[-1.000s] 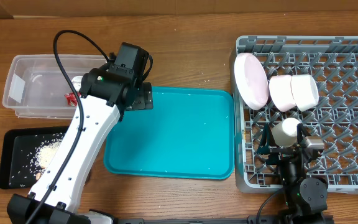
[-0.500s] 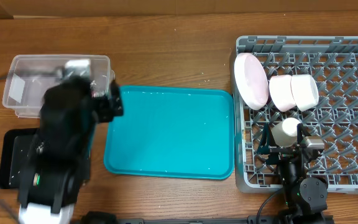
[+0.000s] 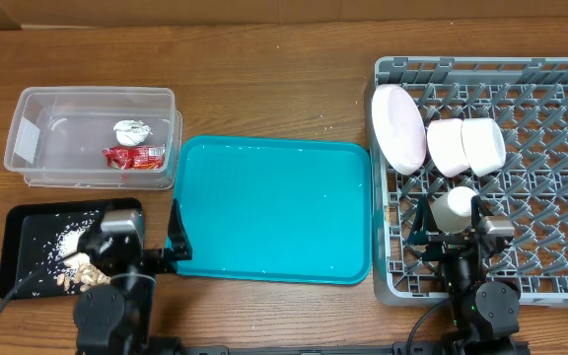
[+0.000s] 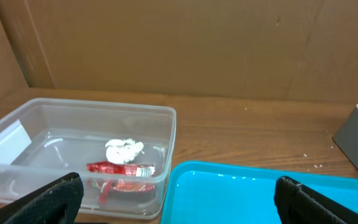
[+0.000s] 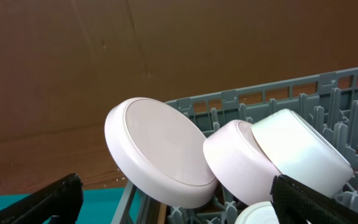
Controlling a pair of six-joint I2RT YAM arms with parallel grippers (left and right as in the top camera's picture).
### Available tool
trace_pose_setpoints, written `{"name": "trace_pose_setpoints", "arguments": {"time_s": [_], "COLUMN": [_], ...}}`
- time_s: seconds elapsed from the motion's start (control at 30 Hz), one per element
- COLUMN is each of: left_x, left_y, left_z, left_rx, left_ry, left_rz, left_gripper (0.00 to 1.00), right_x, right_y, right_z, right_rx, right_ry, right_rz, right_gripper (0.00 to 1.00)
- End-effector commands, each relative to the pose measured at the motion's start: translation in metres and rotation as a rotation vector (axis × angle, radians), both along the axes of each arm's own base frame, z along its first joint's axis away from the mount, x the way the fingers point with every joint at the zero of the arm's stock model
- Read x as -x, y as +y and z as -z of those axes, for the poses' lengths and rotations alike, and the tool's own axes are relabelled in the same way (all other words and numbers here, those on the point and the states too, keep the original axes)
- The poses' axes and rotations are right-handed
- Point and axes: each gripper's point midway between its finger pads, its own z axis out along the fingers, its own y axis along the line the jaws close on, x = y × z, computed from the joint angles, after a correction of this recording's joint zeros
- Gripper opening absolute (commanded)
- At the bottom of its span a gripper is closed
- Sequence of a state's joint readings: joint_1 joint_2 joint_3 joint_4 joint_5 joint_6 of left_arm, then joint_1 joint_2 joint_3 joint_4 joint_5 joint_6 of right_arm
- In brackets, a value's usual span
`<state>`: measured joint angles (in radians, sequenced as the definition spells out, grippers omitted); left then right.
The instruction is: Sort waste into correct bins and load items into the dishwasher
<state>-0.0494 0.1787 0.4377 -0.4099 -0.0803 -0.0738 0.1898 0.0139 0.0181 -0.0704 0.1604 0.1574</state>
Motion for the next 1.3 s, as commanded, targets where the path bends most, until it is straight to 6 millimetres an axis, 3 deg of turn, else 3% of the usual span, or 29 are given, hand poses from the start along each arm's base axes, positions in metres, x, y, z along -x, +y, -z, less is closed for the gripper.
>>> {"name": "trace_pose_setpoints", "arguments": {"time_s": [0.0,0.47,1.27], "left_x": [0.006,-0.01,-0.012], "left_y": [0.0,-0.005,-0.007], "left_z": [0.012,0.102,0.098], "left_rx": [-0.015,0.048,0.05], "left_ry": [-0.036,0.065,0.043], "left_rz": [0.008,0.017,0.03], "left_gripper": [1.0,1.0,1.0], "right_x": [0.0,0.0,0.0], "right_y": [-0.001,-0.001,-0.001], "right_z": [0.001,0.001,0.001], "right_rx": [-0.008,-0.008,-0.008], "right_ry": [-0.006,-0.006,-0.006], "right_rz": [0.002,0.002,0.002], "right_gripper": [1.0,1.0,1.0]}}
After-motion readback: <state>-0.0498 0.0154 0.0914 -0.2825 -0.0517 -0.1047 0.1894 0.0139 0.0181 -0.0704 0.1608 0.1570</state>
